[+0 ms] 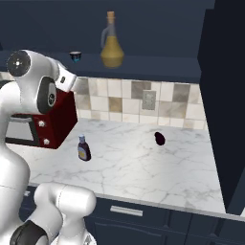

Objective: Pick the oil and vinegar bottle and condiment bottle from the counter and place them in the cabinet.

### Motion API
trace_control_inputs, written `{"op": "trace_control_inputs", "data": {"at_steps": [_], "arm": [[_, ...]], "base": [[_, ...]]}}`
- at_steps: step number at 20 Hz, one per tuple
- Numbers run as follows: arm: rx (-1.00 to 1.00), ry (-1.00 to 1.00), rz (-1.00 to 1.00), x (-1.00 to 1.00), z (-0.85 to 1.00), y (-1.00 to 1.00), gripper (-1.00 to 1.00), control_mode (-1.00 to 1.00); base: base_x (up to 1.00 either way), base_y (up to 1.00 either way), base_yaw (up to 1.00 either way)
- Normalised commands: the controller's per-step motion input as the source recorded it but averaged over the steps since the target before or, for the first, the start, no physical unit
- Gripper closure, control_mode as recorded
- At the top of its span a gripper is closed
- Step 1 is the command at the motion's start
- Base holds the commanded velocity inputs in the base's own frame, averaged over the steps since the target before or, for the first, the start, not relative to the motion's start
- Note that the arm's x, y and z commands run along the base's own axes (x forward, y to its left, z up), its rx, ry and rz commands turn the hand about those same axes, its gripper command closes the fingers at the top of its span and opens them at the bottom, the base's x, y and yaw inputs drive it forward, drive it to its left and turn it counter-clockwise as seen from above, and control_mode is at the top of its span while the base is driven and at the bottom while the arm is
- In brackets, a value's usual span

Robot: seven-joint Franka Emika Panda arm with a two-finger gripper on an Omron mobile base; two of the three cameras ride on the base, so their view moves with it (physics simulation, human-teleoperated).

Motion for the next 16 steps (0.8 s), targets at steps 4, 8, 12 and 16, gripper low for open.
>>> {"op": "trace_control_inputs", "data": {"at_steps": [4,8,12,16], "arm": [[0.16,0.0,0.21,-0.22,-0.21,0.0,-1.0,-1.0],[0.11,0.0,0.22,-0.02,-0.22,0.0,-1.0,-1.0],[0.05,0.0,0.18,0.0,-0.32,0.0,-1.0,-1.0],[0.0,0.0,0.14,0.0,-0.36,0.0,-1.0,-1.0]], "base": [[0.0,0.0,0.0],[0.0,0.0,0.0],[0.0,0.0,0.0],[0.0,0.0,0.0]]}}
